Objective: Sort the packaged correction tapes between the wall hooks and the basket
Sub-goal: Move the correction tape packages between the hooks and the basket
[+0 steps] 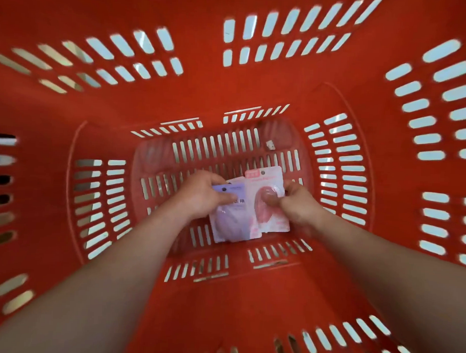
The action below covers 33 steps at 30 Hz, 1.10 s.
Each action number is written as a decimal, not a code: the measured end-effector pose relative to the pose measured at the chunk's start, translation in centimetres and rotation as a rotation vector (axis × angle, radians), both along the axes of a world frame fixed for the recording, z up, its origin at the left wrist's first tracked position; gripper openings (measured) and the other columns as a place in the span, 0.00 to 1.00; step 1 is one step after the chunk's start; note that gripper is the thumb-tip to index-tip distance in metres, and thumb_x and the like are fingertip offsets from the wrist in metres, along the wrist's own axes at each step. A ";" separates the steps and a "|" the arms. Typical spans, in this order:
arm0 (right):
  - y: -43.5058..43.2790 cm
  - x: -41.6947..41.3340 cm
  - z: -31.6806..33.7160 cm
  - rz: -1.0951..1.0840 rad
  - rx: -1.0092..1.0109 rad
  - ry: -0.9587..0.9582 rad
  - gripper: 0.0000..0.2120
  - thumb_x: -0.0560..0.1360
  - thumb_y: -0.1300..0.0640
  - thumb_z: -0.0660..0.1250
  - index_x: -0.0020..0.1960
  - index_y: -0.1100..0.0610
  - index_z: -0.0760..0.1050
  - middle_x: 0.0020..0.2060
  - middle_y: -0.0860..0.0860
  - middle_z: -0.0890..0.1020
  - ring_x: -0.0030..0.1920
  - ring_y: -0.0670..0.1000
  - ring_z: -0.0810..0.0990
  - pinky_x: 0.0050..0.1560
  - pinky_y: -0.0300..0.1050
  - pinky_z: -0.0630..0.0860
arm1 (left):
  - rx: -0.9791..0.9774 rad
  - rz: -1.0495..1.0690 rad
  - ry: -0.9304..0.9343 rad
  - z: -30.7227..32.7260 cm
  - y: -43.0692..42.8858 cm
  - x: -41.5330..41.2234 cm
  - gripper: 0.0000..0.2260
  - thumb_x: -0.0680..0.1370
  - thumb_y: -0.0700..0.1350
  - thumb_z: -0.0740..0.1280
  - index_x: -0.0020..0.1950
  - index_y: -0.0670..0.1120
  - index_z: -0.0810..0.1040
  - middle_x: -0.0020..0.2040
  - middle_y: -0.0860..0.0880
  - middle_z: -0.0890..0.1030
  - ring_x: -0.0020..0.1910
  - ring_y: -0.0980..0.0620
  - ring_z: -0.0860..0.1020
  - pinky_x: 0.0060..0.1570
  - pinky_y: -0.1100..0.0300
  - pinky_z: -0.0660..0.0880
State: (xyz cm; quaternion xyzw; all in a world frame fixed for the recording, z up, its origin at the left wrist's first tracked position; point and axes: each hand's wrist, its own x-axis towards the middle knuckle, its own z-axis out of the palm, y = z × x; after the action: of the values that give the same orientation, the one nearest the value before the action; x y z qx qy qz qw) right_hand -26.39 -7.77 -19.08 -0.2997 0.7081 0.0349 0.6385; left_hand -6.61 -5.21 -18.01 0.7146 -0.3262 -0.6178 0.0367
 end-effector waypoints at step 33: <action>-6.8 4.1 34.8 0.235 -0.233 -0.379 0.20 0.65 0.51 0.80 0.54 0.53 0.80 0.47 0.50 0.86 0.48 0.51 0.85 0.51 0.48 0.81 | -0.468 0.725 0.091 33.3 -4.8 0.1 0.13 0.68 0.48 0.77 0.49 0.54 0.78 0.45 0.50 0.81 0.41 0.55 0.79 0.45 0.58 0.76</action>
State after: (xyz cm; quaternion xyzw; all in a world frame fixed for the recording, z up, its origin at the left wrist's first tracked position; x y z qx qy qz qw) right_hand -22.28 -14.58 15.75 -0.4526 0.5352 -0.0297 0.7126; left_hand -6.55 -10.05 15.27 0.7273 -0.1836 -0.5052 0.4267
